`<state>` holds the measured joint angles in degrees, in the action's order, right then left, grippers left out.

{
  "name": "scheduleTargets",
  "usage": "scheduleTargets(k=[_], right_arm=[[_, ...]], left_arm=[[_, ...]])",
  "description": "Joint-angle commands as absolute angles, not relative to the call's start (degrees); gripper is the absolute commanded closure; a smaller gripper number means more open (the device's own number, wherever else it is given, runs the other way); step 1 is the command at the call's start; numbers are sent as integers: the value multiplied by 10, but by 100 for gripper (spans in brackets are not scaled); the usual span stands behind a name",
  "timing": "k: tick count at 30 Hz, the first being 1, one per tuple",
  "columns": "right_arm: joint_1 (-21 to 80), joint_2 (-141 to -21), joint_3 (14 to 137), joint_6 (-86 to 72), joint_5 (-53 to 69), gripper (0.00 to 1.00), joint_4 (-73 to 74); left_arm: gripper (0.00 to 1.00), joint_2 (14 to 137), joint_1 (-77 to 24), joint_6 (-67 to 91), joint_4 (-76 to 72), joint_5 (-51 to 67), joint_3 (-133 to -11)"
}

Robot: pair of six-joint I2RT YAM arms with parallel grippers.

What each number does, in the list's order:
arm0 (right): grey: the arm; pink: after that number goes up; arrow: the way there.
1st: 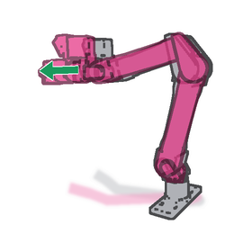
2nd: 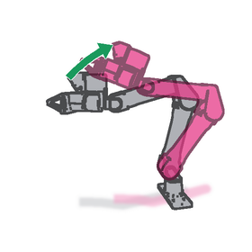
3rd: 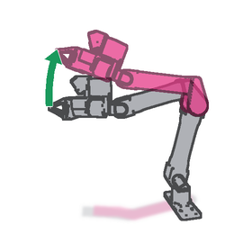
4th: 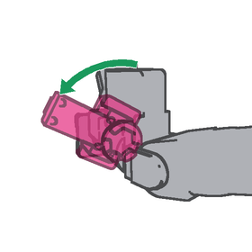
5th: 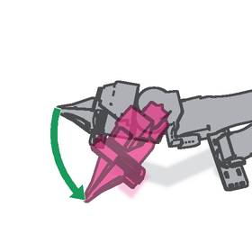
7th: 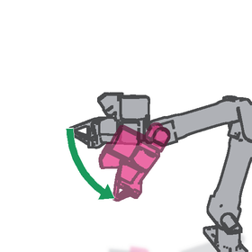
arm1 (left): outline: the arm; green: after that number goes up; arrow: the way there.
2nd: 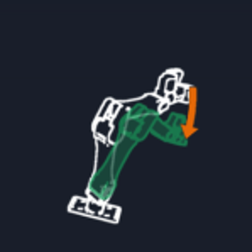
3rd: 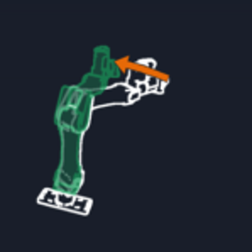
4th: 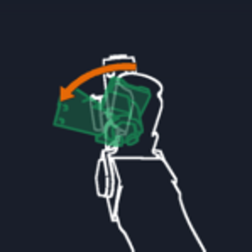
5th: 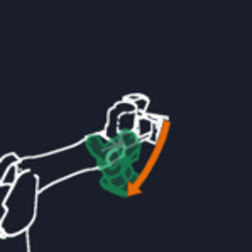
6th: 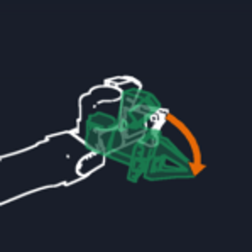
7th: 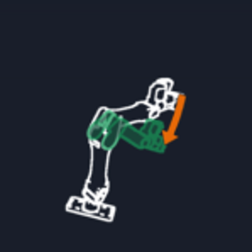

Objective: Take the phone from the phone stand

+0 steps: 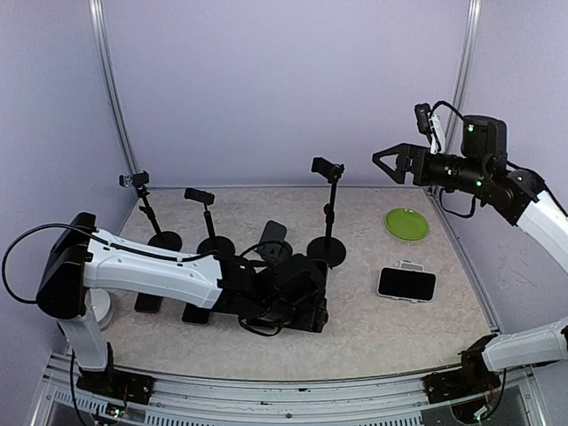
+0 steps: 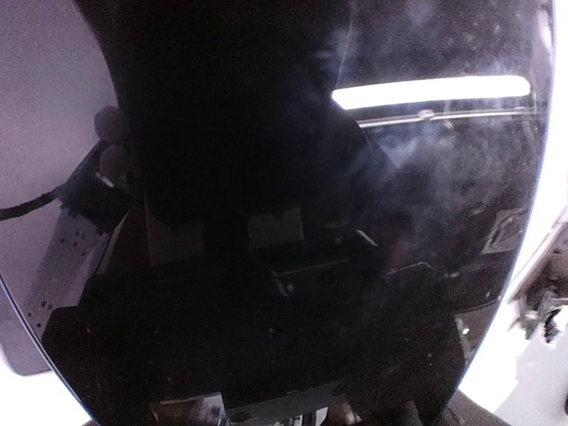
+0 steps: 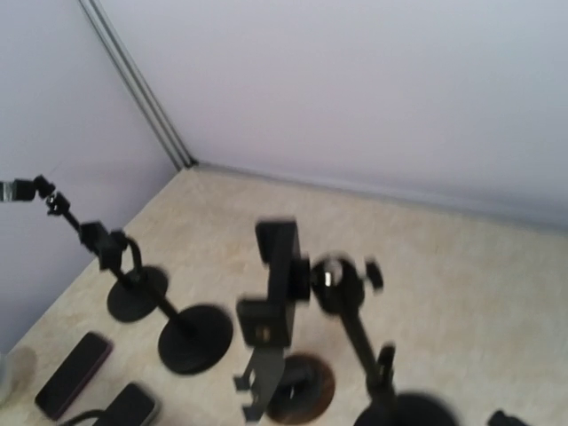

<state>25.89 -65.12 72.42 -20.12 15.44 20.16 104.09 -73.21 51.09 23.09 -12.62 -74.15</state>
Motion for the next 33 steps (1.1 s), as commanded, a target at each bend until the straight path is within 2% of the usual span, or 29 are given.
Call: scheduleTargets(k=[1,6,15,19,25,29,33], right_arm=[[252,-624,688,-240,165,0,205],[252,-598,658,-252,164,0,206],[251,-574,634,-259,156,1,221],[251,-566,626,-273,155,1,226],[250,-555,611,-290,165,4,235],[250,-548,602,-295,170,4,238],[251,-545,602,-294,169,4,246]], left_arm=[[84,1105,-743,552,282,-111,-830],[83,1169,-748,583,334,-102,-901],[77,1218,-743,618,355,-87,-945],[76,1266,-743,624,401,-84,-999],[76,1294,-740,650,417,-88,-1015],[71,1321,-740,653,443,-99,-1052],[61,1343,-740,657,476,-103,-1081]])
